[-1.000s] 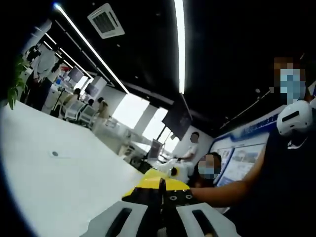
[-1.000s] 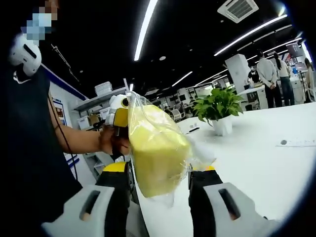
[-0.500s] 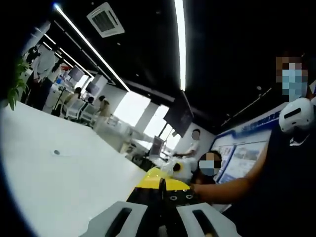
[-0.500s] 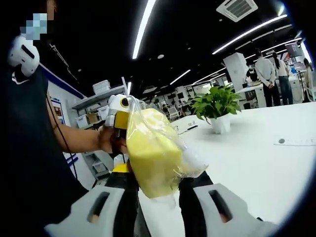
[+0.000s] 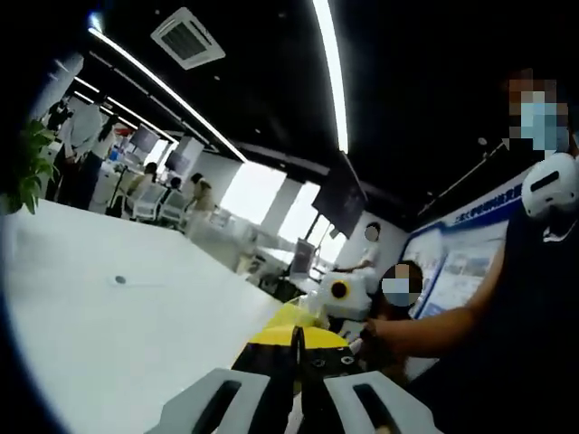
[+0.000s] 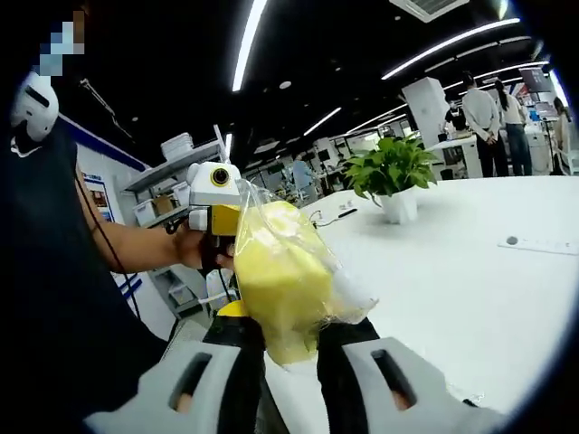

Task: Compare the silicone blocks by pressing each to a similar depth, holding the contact briefly, and releasing to observe deformation and rebound differences across the visible hardness samples.

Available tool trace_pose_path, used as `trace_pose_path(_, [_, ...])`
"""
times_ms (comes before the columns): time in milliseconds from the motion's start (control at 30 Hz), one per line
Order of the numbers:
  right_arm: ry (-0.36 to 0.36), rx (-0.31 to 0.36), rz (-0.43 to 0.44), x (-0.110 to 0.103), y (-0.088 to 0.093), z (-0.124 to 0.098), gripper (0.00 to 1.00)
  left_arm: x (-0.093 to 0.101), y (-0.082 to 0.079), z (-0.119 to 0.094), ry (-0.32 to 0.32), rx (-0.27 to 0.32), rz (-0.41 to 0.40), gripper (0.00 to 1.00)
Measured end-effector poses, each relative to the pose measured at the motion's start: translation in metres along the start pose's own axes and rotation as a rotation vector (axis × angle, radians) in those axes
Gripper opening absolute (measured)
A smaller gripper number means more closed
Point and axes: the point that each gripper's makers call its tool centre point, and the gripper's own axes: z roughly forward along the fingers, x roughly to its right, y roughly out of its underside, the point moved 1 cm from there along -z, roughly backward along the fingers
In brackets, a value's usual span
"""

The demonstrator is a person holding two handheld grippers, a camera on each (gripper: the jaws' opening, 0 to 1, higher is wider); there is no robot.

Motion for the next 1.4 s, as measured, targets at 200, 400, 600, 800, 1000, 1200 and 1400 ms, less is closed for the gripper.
trace_pose_path(200, [0.001, -0.028, 0.021, -0.0046, 0.0040, 0.0004, 0.15, -0.0010, 0.0051, -0.0047, -0.009, -0.016, -0.022, 0.00])
trace_pose_path(400, [-0.002, -0.042, 0.029, -0.0061, 0.0050, 0.0028, 0.13, -0.0026, 0.0066, -0.0087, -0.025, -0.017, -0.044, 0.00])
trace_pose_path(600, [-0.019, -0.049, 0.024, -0.0086, 0.0009, 0.0047, 0.09, -0.0021, 0.0032, -0.0101, -0.014, -0.005, -0.057, 0.00])
trace_pose_path(800, [-0.002, -0.071, 0.013, -0.0054, 0.0035, 0.0054, 0.07, -0.0072, 0.0047, -0.0077, -0.039, -0.007, 0.073, 0.00])
trace_pose_path(1000, [-0.008, -0.085, 0.008, -0.0032, 0.0040, 0.0046, 0.06, -0.0066, 0.0066, -0.0070, -0.036, -0.015, 0.168, 0.00])
trace_pose_path(1200, [-0.019, -0.086, 0.028, -0.0047, 0.0034, 0.0063, 0.05, -0.0067, 0.0052, -0.0074, -0.033, -0.015, 0.202, 0.00])
trace_pose_path(1400, [-0.019, -0.102, 0.025, -0.0057, 0.0056, 0.0066, 0.05, -0.0094, 0.0070, -0.0081, -0.039, -0.024, 0.182, 0.00])
